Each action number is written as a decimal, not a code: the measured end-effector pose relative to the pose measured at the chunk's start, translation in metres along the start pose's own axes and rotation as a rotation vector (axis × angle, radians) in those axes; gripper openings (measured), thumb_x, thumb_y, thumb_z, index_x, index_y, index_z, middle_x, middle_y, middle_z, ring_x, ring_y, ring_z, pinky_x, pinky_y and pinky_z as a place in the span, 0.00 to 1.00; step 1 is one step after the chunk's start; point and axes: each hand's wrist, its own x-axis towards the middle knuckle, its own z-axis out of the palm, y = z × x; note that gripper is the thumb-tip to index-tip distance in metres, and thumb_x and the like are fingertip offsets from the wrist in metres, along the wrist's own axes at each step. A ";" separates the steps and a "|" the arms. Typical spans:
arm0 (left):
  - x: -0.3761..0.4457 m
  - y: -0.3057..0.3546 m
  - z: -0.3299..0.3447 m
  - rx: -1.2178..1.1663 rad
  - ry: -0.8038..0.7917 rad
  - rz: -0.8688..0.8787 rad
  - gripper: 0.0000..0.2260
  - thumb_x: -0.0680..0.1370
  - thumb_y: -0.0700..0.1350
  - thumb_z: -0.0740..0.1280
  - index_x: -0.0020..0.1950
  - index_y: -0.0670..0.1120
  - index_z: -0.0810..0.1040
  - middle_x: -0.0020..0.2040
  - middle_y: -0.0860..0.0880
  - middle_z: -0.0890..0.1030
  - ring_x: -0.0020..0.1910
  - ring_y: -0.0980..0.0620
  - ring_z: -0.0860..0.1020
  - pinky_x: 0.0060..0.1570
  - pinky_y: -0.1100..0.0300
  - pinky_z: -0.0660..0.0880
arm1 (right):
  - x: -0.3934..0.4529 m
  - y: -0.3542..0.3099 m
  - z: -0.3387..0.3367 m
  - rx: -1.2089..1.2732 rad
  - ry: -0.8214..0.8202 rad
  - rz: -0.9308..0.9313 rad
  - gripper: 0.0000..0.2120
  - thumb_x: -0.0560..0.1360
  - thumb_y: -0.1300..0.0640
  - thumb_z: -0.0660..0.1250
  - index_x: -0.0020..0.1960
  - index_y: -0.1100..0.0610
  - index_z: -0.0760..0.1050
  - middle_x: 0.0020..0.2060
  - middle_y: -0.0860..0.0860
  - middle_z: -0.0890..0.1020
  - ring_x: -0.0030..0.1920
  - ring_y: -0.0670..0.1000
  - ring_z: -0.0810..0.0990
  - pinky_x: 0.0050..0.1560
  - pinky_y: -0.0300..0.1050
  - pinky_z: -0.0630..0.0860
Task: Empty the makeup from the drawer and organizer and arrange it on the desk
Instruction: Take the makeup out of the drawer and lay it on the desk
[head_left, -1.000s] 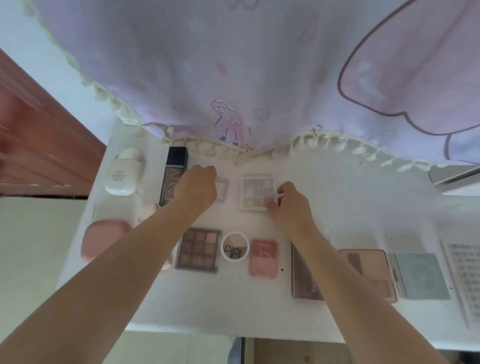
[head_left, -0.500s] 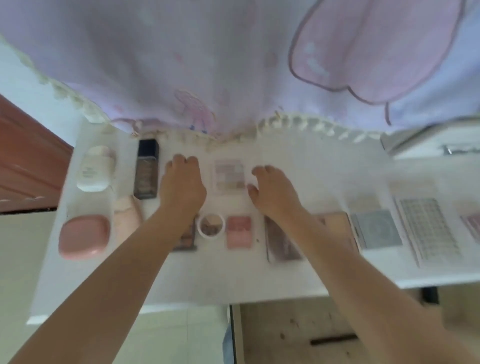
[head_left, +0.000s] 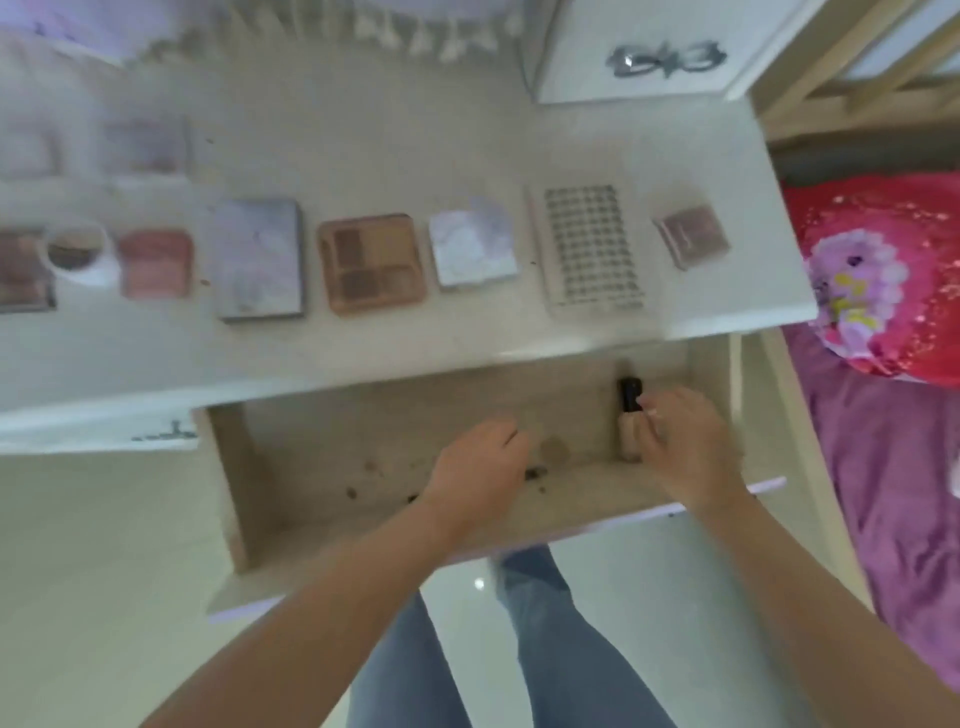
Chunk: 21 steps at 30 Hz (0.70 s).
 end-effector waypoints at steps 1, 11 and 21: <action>0.004 0.007 0.013 0.045 -0.161 -0.135 0.09 0.74 0.39 0.58 0.52 0.42 0.74 0.48 0.42 0.77 0.47 0.44 0.78 0.42 0.58 0.74 | -0.007 0.019 0.004 -0.005 -0.091 0.046 0.17 0.69 0.56 0.56 0.37 0.67 0.78 0.30 0.61 0.79 0.30 0.60 0.79 0.34 0.42 0.68; 0.009 -0.014 0.078 0.271 -0.553 -0.664 0.15 0.78 0.35 0.54 0.62 0.40 0.73 0.63 0.40 0.74 0.62 0.42 0.74 0.60 0.52 0.71 | 0.022 0.079 0.084 0.065 -0.556 0.549 0.21 0.75 0.55 0.61 0.63 0.64 0.65 0.59 0.62 0.73 0.58 0.61 0.75 0.49 0.46 0.71; 0.011 -0.039 0.091 0.230 -0.634 -0.523 0.13 0.78 0.41 0.56 0.57 0.40 0.76 0.59 0.41 0.77 0.58 0.43 0.75 0.57 0.53 0.72 | 0.025 0.082 0.096 -0.045 -0.584 0.448 0.25 0.72 0.57 0.66 0.65 0.62 0.63 0.59 0.59 0.73 0.57 0.59 0.75 0.43 0.44 0.68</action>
